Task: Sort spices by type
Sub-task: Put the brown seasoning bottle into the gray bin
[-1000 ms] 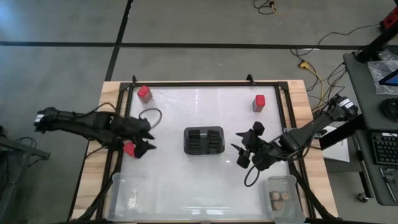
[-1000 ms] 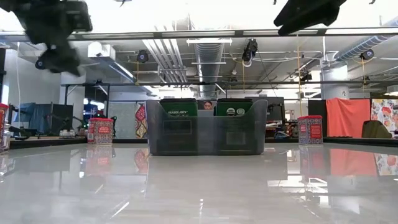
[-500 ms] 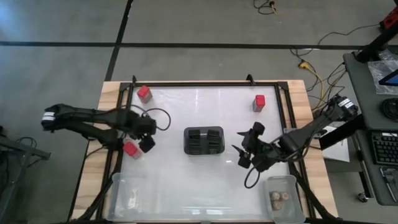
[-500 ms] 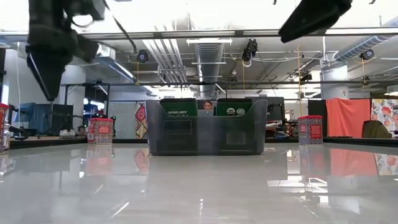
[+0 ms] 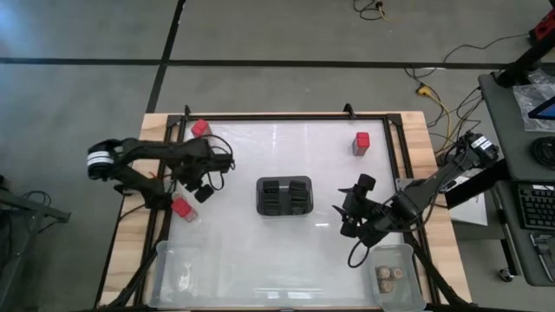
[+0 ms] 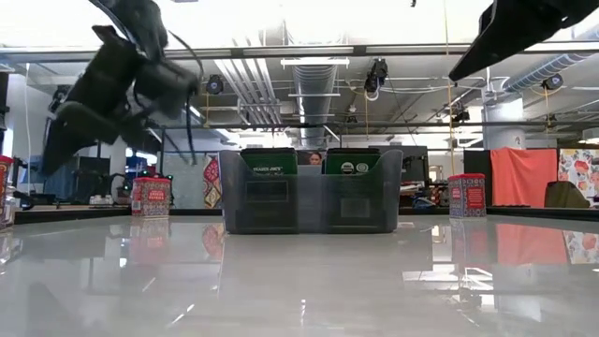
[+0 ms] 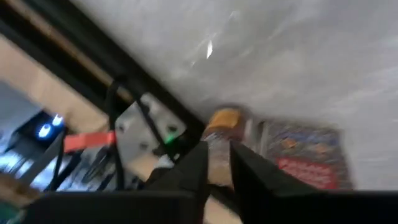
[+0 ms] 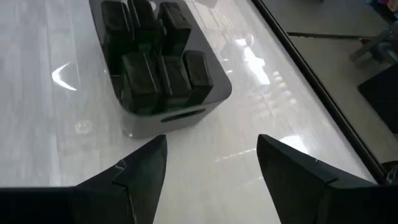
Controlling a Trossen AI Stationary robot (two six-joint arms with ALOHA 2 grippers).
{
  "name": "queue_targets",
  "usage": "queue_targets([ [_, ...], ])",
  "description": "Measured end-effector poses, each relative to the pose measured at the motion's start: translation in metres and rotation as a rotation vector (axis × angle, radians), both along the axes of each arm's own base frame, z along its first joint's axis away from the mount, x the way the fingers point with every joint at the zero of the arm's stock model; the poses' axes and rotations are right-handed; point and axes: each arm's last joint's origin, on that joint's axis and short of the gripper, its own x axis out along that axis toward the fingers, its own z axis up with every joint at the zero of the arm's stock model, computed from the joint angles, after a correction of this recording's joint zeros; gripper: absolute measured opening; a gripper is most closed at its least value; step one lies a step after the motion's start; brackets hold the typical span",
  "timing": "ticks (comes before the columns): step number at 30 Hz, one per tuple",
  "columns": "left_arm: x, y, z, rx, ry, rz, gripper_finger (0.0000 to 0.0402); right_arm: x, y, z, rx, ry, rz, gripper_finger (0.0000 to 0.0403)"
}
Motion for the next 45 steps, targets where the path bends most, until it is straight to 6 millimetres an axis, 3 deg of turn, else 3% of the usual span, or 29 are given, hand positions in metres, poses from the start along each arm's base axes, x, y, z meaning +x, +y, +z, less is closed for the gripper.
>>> queue_targets([
  [4, -0.001, 0.004, -0.010, -0.062, 0.132, 0.019, 0.0006, -0.001, 0.000, 0.000, -0.006, 0.009, 0.002, 0.0232],
  [15, -0.010, -0.001, -0.038, -0.225, 0.295, 0.044, 0.0000, -0.004, -0.002, 0.001, -0.019, 0.023, 0.001, 0.0244],
  [26, -0.007, 0.000, -0.042, -0.236, 0.270, 0.007, 0.0000, -0.003, -0.002, 0.015, 0.011, -0.027, -0.005, 0.0243],
  [32, 0.002, 0.004, -0.032, -0.183, 0.200, -0.051, 0.0000, -0.002, -0.001, 0.020, 0.016, -0.035, -0.003, 0.0232],
  [38, 0.012, 0.009, -0.008, -0.104, 0.066, -0.086, 0.0000, -0.002, -0.001, 0.021, 0.025, -0.042, -0.010, 0.0234],
  [45, 0.003, 0.006, 0.014, -0.035, -0.044, -0.096, 0.0000, -0.002, -0.001, 0.021, 0.033, -0.048, -0.018, 0.0247],
])
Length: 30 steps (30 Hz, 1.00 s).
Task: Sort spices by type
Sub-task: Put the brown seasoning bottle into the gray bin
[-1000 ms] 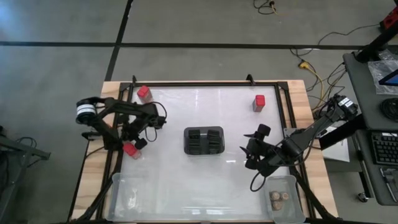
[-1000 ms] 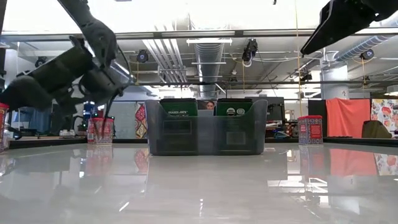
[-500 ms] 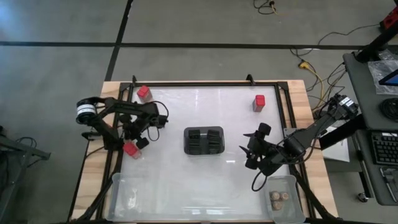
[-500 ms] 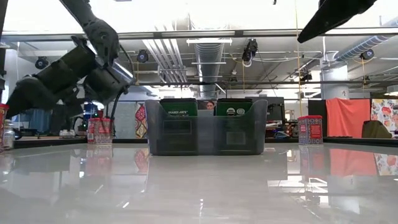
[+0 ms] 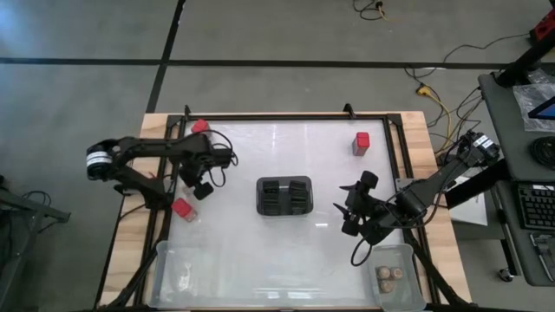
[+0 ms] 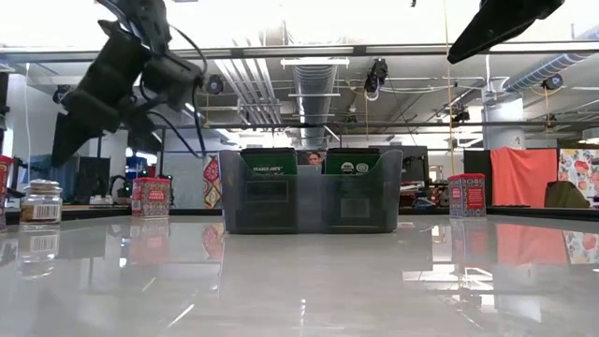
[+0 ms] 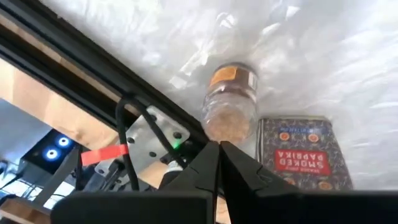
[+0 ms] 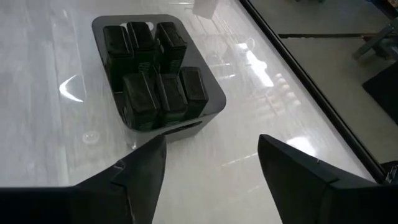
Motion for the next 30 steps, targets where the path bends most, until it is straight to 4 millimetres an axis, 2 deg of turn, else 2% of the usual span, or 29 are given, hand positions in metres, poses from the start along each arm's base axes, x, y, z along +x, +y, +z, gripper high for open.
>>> queue_targets([
  [3, -0.006, -0.002, 0.003, -0.002, -0.007, -0.011, 0.0012, 0.000, 0.000, 0.000, 0.000, 0.000, 0.000, 0.0251],
  [7, -0.012, -0.004, 0.004, -0.036, 0.002, -0.080, 0.0051, 0.000, 0.000, 0.000, 0.000, 0.000, 0.000, 0.0256],
  [15, -0.006, -0.009, -0.001, -0.136, -0.015, -0.427, 0.0166, 0.000, 0.000, 0.000, 0.017, -0.013, -0.017, 0.0263],
  [19, -0.002, -0.018, -0.005, -0.162, -0.024, -0.559, 0.0208, 0.000, 0.000, 0.000, 0.028, -0.021, -0.027, 0.0260],
  [24, 0.000, -0.027, -0.009, -0.154, 0.015, -0.641, 0.0234, 0.000, 0.000, 0.000, 0.046, -0.036, -0.042, 0.0249],
  [30, 0.004, -0.037, -0.010, -0.131, 0.025, -0.816, 0.0238, 0.000, 0.000, 0.000, 0.071, -0.051, -0.062, 0.0242],
])
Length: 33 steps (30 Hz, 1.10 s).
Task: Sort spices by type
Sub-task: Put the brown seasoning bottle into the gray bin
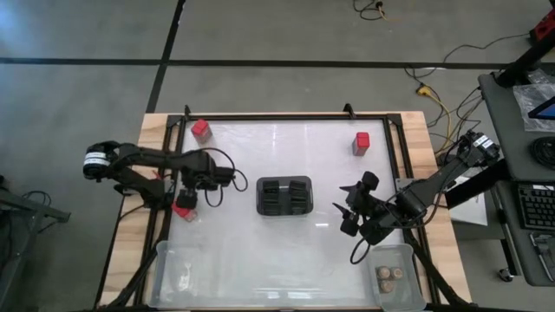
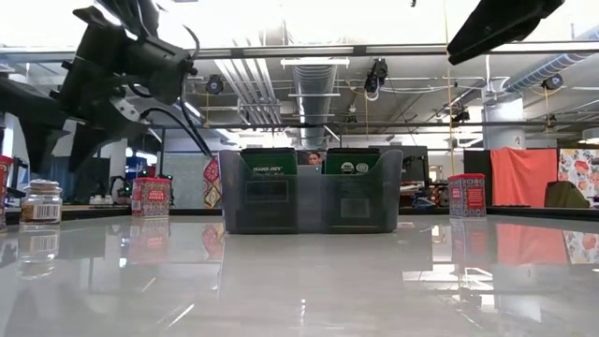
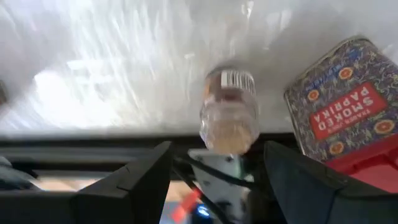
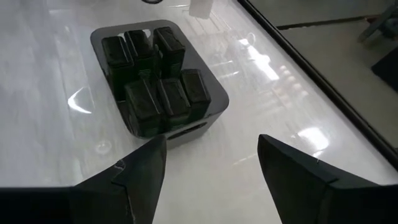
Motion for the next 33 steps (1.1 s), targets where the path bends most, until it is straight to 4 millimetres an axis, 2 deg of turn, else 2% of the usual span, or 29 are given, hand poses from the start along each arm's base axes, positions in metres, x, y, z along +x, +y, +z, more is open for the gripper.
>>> queue_targets([
  [3, 0.004, -0.003, -0.001, -0.018, -0.021, -0.097, 0.0238, -0.001, 0.001, -0.001, 0.015, -0.001, 0.001, 0.0244],
  [7, 0.004, -0.003, -0.002, -0.031, -0.018, -0.136, 0.0238, -0.002, 0.004, -0.001, 0.017, -0.001, 0.015, 0.0252],
  [10, 0.005, -0.003, -0.004, -0.047, 0.007, -0.127, 0.0238, -0.004, 0.006, -0.001, 0.010, 0.004, 0.031, 0.0259],
  [14, 0.008, -0.005, -0.015, -0.154, 0.056, -0.076, 0.0238, -0.004, 0.007, -0.001, 0.006, 0.007, 0.038, 0.0268],
  [18, 0.011, -0.002, -0.030, -0.071, 0.149, -0.081, 0.0238, -0.004, 0.006, -0.003, -0.004, 0.016, 0.044, 0.0272],
  [25, 0.015, -0.001, -0.045, -0.065, 0.230, -0.070, 0.0238, -0.005, 0.007, -0.005, 0.007, 0.029, 0.055, 0.0262],
  [33, 0.001, -0.002, -0.055, -0.103, 0.286, -0.032, 0.0238, -0.006, 0.008, -0.007, 0.015, 0.031, 0.052, 0.0250],
])
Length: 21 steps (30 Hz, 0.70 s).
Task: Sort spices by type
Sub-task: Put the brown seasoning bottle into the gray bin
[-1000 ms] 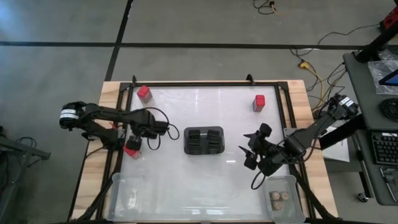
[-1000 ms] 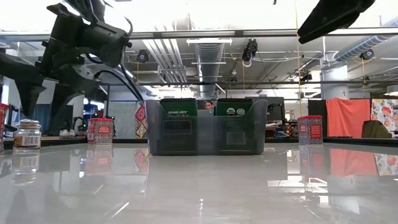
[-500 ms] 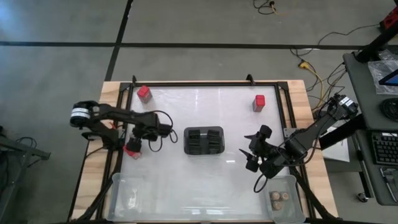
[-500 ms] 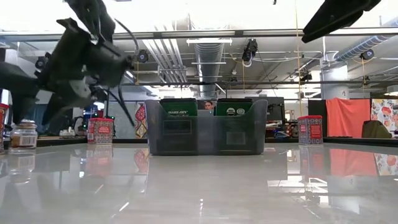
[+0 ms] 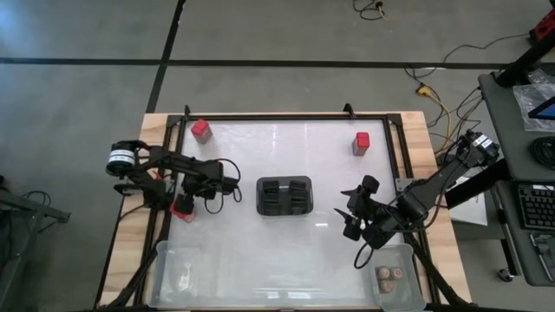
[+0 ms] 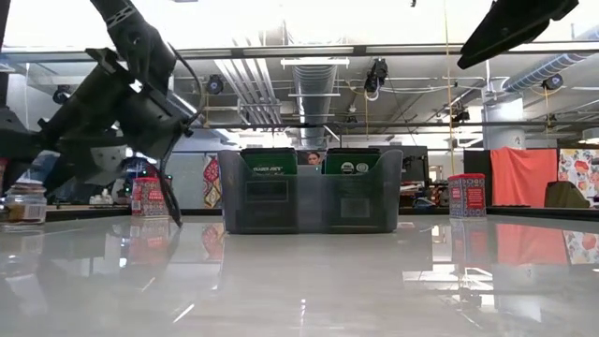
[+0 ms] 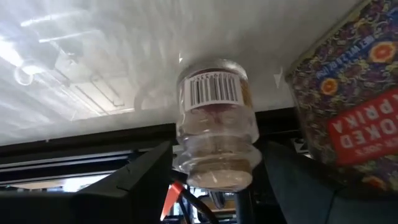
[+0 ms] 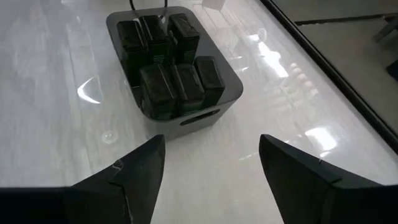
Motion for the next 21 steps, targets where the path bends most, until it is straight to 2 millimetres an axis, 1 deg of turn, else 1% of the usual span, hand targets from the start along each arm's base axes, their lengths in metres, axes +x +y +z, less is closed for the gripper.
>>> queue_targets([
  [3, -0.0026, -0.0001, -0.0025, -0.001, 0.006, -0.006, 0.0234, 0.0001, 0.0001, -0.0001, 0.004, 0.001, 0.001, 0.0249],
  [11, -0.0002, 0.0003, -0.0041, 0.005, -0.023, -0.012, 0.0228, 0.0006, 0.0006, 0.0003, 0.016, -0.010, -0.004, 0.0261],
  [13, 0.0001, 0.0003, -0.0043, 0.005, -0.027, -0.012, 0.0215, 0.0007, 0.0006, 0.0003, 0.017, -0.011, -0.005, 0.0263],
  [17, -0.0004, 0.0002, -0.0039, 0.005, -0.019, -0.012, 0.0164, 0.0007, 0.0006, 0.0003, 0.019, -0.013, -0.006, 0.0267],
  [18, -0.0005, 0.0002, -0.0038, 0.005, -0.019, -0.012, 0.0156, 0.0007, 0.0006, 0.0003, 0.019, -0.013, -0.007, 0.0267],
  [21, -0.0005, 0.0002, -0.0038, 0.004, -0.020, -0.012, 0.0156, 0.0008, 0.0007, 0.0004, 0.021, -0.015, -0.009, 0.0265],
])
